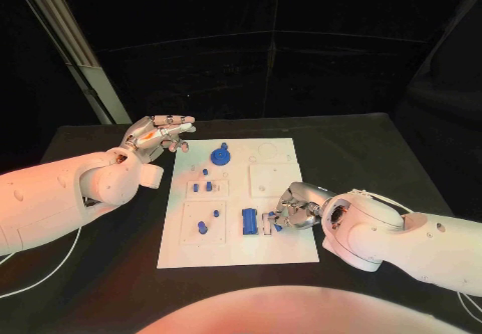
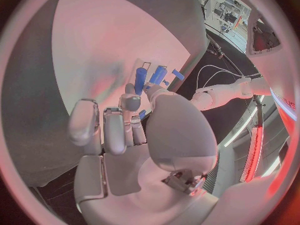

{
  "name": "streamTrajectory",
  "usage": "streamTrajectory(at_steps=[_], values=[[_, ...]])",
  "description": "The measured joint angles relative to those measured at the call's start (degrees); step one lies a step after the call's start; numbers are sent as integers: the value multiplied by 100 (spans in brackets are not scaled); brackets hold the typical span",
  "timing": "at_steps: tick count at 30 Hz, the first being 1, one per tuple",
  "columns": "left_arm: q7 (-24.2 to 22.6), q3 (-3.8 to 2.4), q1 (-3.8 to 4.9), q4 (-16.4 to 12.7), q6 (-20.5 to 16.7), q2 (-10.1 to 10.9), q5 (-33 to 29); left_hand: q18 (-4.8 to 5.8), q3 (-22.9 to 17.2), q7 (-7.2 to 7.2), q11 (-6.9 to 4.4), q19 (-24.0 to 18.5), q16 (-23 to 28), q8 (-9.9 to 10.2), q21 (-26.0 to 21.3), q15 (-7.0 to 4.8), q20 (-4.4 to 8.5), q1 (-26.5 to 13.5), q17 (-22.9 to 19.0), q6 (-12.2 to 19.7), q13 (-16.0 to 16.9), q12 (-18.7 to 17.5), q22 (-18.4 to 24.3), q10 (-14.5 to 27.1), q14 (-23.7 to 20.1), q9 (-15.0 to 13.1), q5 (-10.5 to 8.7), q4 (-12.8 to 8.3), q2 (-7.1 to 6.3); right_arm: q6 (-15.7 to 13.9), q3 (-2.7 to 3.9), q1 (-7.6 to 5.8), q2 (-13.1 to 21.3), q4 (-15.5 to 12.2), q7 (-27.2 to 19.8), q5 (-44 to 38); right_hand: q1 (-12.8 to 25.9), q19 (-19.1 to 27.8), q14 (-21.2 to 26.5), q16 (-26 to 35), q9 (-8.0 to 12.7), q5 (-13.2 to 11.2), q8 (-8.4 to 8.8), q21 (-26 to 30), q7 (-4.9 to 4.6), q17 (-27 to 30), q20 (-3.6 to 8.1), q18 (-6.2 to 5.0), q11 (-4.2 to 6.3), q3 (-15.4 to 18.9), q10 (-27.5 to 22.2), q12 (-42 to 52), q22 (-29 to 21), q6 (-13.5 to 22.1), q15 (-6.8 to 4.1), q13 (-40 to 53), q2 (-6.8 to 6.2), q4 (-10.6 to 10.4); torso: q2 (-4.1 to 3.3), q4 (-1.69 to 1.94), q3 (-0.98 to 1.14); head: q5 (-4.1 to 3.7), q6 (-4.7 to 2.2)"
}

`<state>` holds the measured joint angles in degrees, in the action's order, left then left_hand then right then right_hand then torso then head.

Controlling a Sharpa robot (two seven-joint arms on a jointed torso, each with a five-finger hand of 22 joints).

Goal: Assemble the parts on the task board

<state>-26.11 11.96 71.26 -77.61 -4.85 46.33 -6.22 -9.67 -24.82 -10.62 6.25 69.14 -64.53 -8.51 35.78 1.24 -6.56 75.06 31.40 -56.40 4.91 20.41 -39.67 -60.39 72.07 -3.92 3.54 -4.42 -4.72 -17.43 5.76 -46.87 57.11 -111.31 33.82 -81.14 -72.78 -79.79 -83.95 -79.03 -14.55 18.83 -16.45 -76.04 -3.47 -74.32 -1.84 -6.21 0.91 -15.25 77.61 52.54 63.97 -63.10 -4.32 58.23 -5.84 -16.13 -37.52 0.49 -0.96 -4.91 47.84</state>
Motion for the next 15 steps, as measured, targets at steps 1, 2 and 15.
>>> streamTrajectory(at_steps=[1,2,15], values=[[0,0,0,-1,0,0,0,0,0,0,0,0,0,0,0,0,0,0,0,0,0,0,0,0,0,0,0,0,0,1,0,0,-18,11,4,3,14,0,0,0,0,15,0,-1,13,-12,0,0,1,29,0,32,4,-13,0,34,14,1,1,-1,2,1,1],[0,0,0,-2,0,1,0,0,0,0,0,0,0,0,0,0,0,0,0,0,0,0,0,0,0,0,0,0,0,1,0,0,-35,23,8,5,29,0,0,0,0,16,0,-1,13,-26,0,-1,2,38,1,59,10,-13,0,58,29,9,2,-1,3,1,4],[4,0,2,-15,0,3,0,0,0,0,0,0,0,0,0,0,0,0,0,0,0,0,-1,0,0,0,0,0,0,67,0,0,-249,178,52,-12,35,-20,0,-29,-9,37,0,-1,14,-63,21,0,15,84,56,137,39,-53,0,148,35,25,15,-14,16,18,41]])
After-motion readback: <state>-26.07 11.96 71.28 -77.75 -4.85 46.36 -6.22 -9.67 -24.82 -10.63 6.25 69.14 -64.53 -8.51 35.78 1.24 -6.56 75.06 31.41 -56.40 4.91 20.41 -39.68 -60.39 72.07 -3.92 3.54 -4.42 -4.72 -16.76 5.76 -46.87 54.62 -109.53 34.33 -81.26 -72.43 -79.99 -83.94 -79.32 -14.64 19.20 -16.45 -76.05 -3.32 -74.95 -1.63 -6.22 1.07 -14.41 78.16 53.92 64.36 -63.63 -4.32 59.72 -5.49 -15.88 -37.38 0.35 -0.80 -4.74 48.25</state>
